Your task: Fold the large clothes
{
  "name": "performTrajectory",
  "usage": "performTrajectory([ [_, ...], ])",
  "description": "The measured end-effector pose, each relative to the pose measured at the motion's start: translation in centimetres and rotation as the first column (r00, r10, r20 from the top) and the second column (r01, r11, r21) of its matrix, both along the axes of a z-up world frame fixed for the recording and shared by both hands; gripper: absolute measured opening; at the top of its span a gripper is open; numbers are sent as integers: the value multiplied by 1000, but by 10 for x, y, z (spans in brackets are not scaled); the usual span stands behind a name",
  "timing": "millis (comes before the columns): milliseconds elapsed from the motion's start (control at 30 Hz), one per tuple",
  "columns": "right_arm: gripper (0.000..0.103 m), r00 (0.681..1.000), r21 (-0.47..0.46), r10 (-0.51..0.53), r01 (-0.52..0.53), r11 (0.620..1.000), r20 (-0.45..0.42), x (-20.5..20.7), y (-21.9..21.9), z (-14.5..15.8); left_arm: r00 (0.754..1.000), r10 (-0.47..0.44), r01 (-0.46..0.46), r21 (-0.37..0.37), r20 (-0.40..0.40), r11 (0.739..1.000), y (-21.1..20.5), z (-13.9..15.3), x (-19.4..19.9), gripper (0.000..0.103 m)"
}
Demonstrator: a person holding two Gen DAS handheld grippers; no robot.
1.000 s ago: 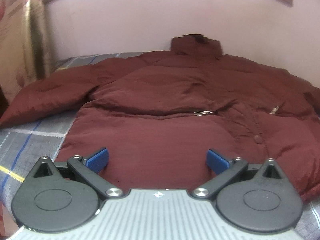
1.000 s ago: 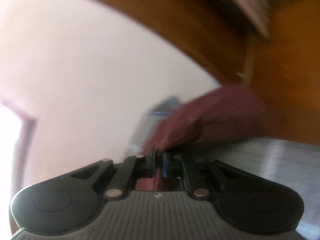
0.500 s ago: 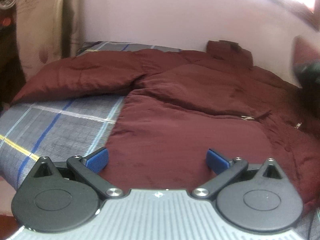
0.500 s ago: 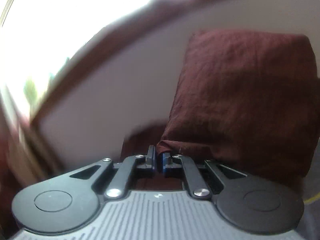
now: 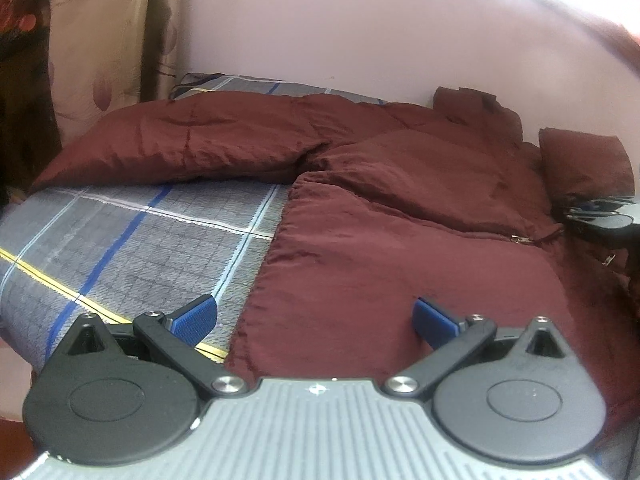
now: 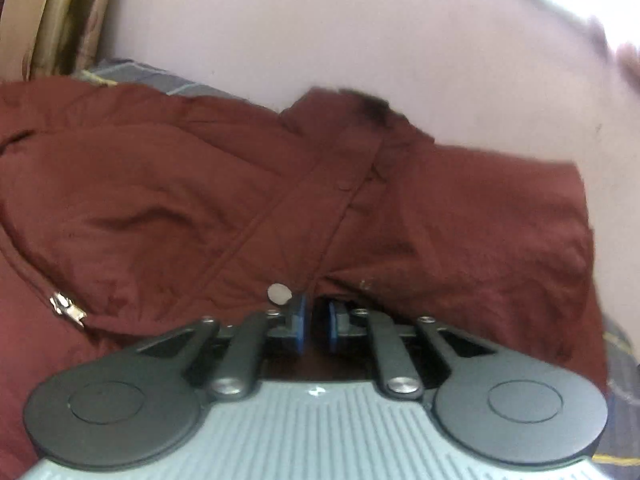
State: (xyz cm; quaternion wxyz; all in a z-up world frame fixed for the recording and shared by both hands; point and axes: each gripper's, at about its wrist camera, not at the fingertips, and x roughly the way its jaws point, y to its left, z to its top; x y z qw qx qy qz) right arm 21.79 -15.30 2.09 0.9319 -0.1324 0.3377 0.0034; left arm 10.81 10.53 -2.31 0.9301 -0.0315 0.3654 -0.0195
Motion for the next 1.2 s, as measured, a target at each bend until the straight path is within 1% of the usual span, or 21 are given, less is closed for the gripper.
performTrajectory([
  [67, 29, 999, -57, -9, 11, 998, 34, -13, -5, 0, 1000, 2, -2, -4, 0, 1000, 3, 0, 0, 103],
  [133, 32, 996, -202, 11, 7, 979, 88, -17, 8, -1, 1000, 8, -8, -1, -1, 1000, 8, -1, 0, 103],
  [233, 51, 984, -437, 127, -59, 897, 128, -25, 36, -9, 1000, 21, -21, -6, -3, 1000, 15, -2, -1, 103],
  [300, 54, 968, -544, 215, -112, 832, 130, -32, 54, -16, 999, 32, -32, -9, -4, 999, 21, -2, -1, 103],
  [433, 54, 918, -650, 384, -231, 724, 100, -52, 78, -27, 999, 47, -47, -18, -11, 999, 29, -3, -1, 103],
  [500, 54, 912, -675, 399, -233, 700, 99, -60, 83, -29, 999, 48, -48, -21, -10, 999, 32, -3, -1, 103],
  [533, 54, 916, -651, 389, -235, 721, 100, -65, 83, -26, 999, 47, -48, -23, -9, 999, 34, -3, -2, 103],
  [567, 54, 921, -602, 373, -237, 763, 111, -71, 80, -19, 999, 47, -47, -25, -7, 999, 35, -2, -2, 103],
  [600, 55, 935, -500, 324, -212, 840, 148, -78, 73, -6, 999, 49, -49, -26, -5, 998, 37, -3, -3, 103],
  [667, 62, 964, -211, 161, -116, 971, 211, -83, 44, 20, 999, 51, -52, -29, -9, 998, 40, -4, -2, 103],
  [700, 62, 972, -15, 37, -35, 999, 232, -86, 16, 33, 999, 51, -52, -31, -13, 998, 42, -4, -1, 103],
  [733, 62, 968, 126, -80, 50, 991, 239, -88, -10, 40, 999, 52, -53, -32, -15, 998, 44, -5, 0, 103],
  [767, 62, 953, 247, -191, 131, 960, 236, -90, -37, 44, 998, 55, -55, -29, -17, 998, 46, -6, 1, 103],
  [833, 63, 919, 415, -348, 249, 875, 182, -86, -86, 47, 998, 60, -61, -22, -16, 998, 49, -6, 2, 103],
  [900, 64, 903, 478, -411, 309, 822, 124, -77, -115, 42, 997, 72, -72, -17, -11, 997, 52, -5, 3, 103],
  [967, 64, 903, 511, -424, 332, 793, 72, -63, -128, 35, 996, 92, -92, -17, -12, 996, 57, -5, 5, 103],
  [1000, 60, 916, 553, -400, 314, 772, 38, -54, -131, 31, 994, 105, -105, -24, -17, 994, 61, -5, 7, 103],
  [1033, 47, 924, 590, -382, 298, 751, 20, -47, -132, 29, 993, 115, -116, -31, -21, 993, 64, -4, 7, 103],
  [1067, 34, 928, 598, -372, 285, 749, 25, -43, -126, 30, 991, 128, -129, -34, -24, 991, 68, -4, 9, 103],
  [1133, 18, 948, 565, -307, 207, 798, 86, -34, -103, 43, 989, 147, -148, -27, -28, 989, 74, -3, 12, 103],
  [1200, 16, 966, 495, -202, 99, 863, 159, -25, -64, 58, 986, 162, -163, -14, -27, 987, 79, -2, 14, 103],
])
